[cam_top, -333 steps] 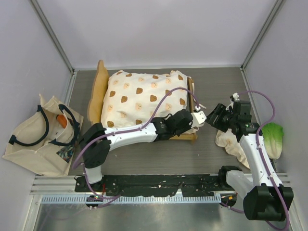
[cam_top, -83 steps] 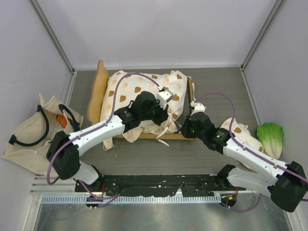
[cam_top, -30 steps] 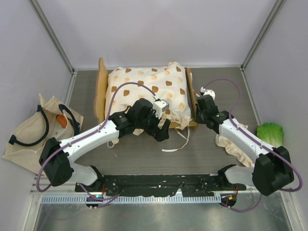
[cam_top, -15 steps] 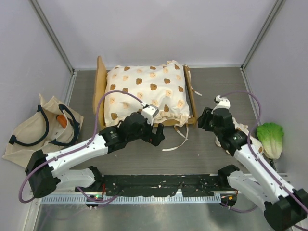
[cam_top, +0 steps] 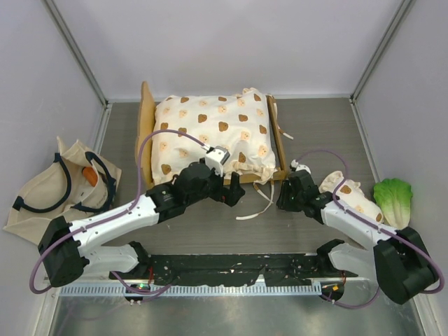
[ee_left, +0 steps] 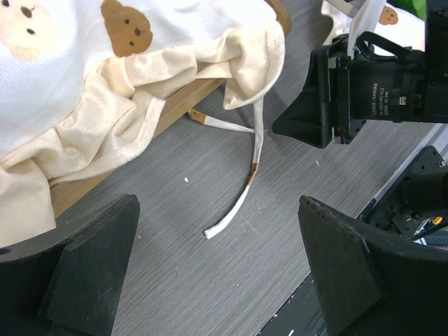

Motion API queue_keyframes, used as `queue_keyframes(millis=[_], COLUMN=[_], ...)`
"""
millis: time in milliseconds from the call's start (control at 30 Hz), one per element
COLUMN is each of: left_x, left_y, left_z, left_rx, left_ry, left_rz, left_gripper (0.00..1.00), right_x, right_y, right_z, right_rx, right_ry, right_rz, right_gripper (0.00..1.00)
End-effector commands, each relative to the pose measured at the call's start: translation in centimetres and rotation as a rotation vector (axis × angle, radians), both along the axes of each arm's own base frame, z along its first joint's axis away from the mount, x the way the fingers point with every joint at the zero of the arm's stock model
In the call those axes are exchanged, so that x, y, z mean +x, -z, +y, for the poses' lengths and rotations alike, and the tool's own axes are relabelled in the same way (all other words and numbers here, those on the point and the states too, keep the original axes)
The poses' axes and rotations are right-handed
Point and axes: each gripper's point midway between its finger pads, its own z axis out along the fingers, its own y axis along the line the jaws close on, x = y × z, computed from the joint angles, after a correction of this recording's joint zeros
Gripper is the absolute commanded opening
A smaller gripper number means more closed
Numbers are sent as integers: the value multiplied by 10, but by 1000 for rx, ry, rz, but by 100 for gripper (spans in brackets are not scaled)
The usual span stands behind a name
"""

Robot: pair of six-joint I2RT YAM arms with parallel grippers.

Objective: Set up the pet bed

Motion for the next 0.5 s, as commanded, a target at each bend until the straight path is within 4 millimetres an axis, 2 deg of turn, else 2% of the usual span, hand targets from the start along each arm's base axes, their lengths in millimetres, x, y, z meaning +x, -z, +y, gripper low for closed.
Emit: queue_keyframes(millis=[0,33,167,267,367,467], left_x=[3,3,3,3,3,1], left_y=[-11,-11,-10,-7,-4,-3], left_z=[-2,0,3,3,2,1], left_rx=[-52,-51,-44,-36,-28,-28], left_ry=[-21,-25,-31,-30,-25,-15], left_rz=[-30,-33,-40,-36,-30,-25], left_gripper=[100,100,100,100,100,100], right_x=[30,28,28,27,25,25], right_y=[-14,-4,7,7,11,5], right_z=[18,18,26,36,37,38], right_rx=[17,-2,-22,-28,-65,-72], right_ry=[-51,-54,-81,-116,-121,-109], right_rz=[-125,-105,-85,-98,-82,-99], right_gripper=[38,38,40,41,41,41])
